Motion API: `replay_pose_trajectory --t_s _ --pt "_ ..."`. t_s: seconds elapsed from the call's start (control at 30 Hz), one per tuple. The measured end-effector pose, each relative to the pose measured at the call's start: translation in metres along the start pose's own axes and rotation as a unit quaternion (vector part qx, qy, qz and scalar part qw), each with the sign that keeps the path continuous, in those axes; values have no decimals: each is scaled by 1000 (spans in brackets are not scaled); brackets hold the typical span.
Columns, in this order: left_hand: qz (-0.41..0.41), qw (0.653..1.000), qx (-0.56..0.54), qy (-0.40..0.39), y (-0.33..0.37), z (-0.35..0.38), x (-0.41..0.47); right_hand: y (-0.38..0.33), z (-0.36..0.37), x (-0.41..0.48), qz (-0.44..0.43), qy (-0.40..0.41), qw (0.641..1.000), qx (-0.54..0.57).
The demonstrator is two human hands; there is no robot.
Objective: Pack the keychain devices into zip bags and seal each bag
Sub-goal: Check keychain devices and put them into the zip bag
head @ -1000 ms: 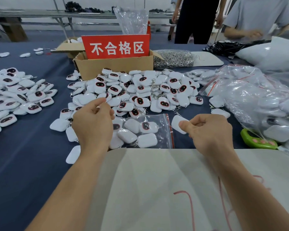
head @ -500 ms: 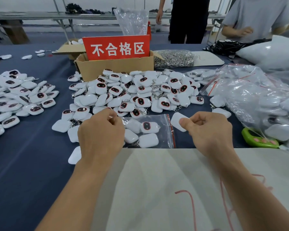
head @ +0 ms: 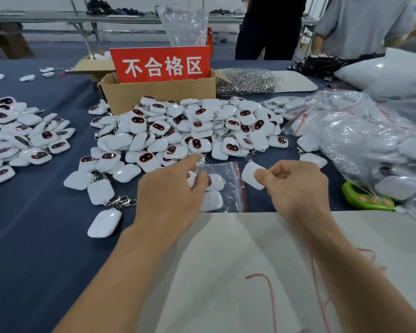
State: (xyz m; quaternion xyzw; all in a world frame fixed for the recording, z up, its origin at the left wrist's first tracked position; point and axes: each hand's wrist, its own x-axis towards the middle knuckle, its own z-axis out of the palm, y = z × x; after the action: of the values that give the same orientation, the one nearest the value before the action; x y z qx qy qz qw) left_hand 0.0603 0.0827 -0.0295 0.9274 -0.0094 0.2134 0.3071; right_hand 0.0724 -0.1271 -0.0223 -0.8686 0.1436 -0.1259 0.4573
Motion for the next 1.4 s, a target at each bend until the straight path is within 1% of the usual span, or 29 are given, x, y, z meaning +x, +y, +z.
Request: replay_pose_trajectory --t_s 0.07,0.13,0.17,0.23,0.33,0.4,0.47,0.57,0.63,0.7,0.77,0.83,0.93,1.0,1.07,1.1,1.13,1.2,1.27,1.3,1.37,1.4 --pt "15 1000 4 -6 19 10 -9 2 -1 2 5 17 1000 -16" --pt "26 998 57 -30 39 25 -19 3 -2 3 -1 19 1000 -19" --pt "25 996 81 -37 46 30 -22 2 -3 3 -7 2 1000 -11" --pt "14 993 110 -46 50 34 -22 0 -2 0 -25 -64 998 -5" --pt "-3 991 113 -67 42 33 -16 -1 6 -3 -41 -149 988 -9" --pt "1 996 74 -51 39 33 -16 -2 10 -4 -48 -169 984 9" --pt "4 1000 0 -26 39 32 -17 -5 14 -6 -67 -185 979 53" --pt "16 993 -110 25 41 32 -18 -11 17 -7 -92 -198 970 110" --pt "35 985 -159 60 42 29 -20 -14 19 -6 -93 -205 969 98" --pt "49 980 -171 88 42 27 -21 -13 18 -7 -108 -215 969 52" --pt "46 981 -147 117 41 26 -20 -12 14 -9 -152 -201 968 13" --pt "71 982 -138 113 41 25 -19 -14 11 -11 -192 -192 962 -21" --pt "157 977 -141 32 39 24 -20 -16 14 -11 -190 -188 962 -53" --pt "173 971 -162 -11 39 23 -19 -14 21 -10 -185 -162 966 -79" --pt "161 969 -185 -31 39 21 -19 -11 28 -8 -172 -126 968 -131" --pt "151 969 -192 -30 38 21 -19 -9 31 -6 -157 -111 971 -140" --pt "138 971 -194 -23 37 22 -20 -7 33 -3 -137 -100 979 -115" --pt "100 979 -177 1 35 25 -20 -4 31 4 -86 -73 994 -7" --pt "57 989 -132 31 32 26 -19 -1 21 13 -48 -2 997 62" --pt "40 991 -116 48 31 24 -18 3 15 18 -43 43 996 66" --pt "5 985 -143 92 27 18 -12 13 3 28 -37 99 994 4" --pt "-17 977 -177 120 26 14 -8 18 -2 34 -35 105 993 -46"
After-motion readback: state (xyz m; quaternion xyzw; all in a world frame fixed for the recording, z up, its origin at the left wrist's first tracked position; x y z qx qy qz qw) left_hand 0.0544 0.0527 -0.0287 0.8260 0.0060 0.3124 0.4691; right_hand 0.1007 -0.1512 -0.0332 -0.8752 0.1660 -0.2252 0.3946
